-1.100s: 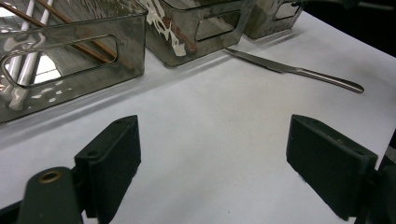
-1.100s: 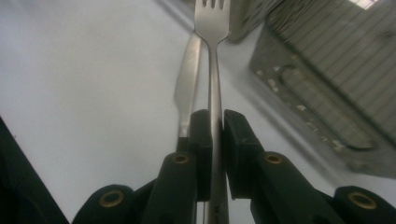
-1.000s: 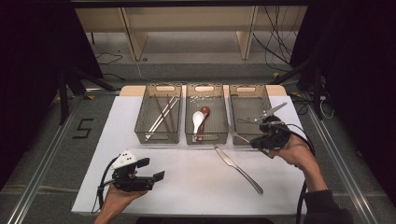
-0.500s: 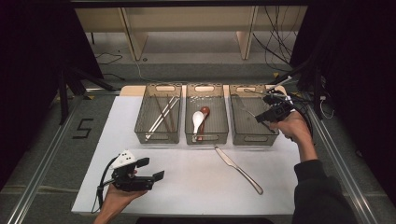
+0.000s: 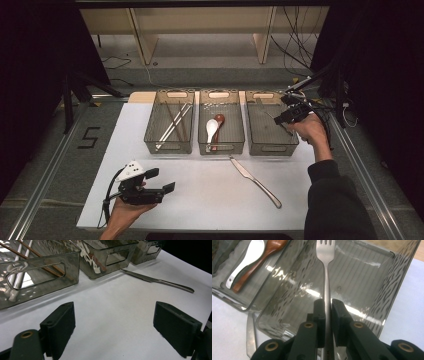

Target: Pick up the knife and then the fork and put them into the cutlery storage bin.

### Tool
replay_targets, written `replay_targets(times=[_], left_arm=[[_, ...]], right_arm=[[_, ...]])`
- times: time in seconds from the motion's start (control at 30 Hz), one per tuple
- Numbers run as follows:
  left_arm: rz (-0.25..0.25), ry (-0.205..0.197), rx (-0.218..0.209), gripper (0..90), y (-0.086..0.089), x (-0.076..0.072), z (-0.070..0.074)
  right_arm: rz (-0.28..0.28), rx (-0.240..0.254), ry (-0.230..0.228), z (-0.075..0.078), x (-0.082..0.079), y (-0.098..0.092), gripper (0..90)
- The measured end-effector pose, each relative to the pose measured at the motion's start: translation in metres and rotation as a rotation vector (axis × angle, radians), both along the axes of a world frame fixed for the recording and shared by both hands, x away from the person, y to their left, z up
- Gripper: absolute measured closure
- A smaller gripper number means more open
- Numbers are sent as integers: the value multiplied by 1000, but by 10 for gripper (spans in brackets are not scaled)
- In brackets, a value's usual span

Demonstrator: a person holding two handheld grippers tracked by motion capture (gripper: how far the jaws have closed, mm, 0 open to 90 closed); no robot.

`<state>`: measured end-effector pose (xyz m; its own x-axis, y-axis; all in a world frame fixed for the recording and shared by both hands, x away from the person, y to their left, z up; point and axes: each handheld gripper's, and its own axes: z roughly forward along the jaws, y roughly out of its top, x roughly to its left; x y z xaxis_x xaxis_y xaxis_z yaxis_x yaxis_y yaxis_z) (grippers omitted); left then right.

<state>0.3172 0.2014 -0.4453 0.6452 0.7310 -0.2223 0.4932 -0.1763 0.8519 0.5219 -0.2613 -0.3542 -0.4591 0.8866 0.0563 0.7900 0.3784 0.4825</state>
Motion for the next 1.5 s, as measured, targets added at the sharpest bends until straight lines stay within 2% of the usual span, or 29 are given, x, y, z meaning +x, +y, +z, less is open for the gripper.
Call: replay_targets(times=[0.43,0.73,1.13,1.23,1.27,1.3,1.4,1.5], left_arm=[[3,-7,-11,174,1,0,0],[5,-11,-13,174,2,0,0],[6,-15,-12,174,1,-1,0],[6,-14,-14,174,1,-1,1],[5,-13,-14,174,2,-1,1],[5,-13,-14,174,2,-1,1],[6,-11,-17,174,2,-1,1],[4,-12,-16,174,2,-1,1]], right_arm=[[-32,-4,-3,-4,10,4,832],[-30,-11,-6,-9,14,11,831],[-18,-37,-2,-17,15,24,829],[-16,-61,-3,-20,17,28,821],[-19,-73,1,-21,18,30,803],[-25,-84,1,-23,19,31,722],[-18,-50,2,-23,19,32,603],[-10,-29,-13,-20,17,33,546]])
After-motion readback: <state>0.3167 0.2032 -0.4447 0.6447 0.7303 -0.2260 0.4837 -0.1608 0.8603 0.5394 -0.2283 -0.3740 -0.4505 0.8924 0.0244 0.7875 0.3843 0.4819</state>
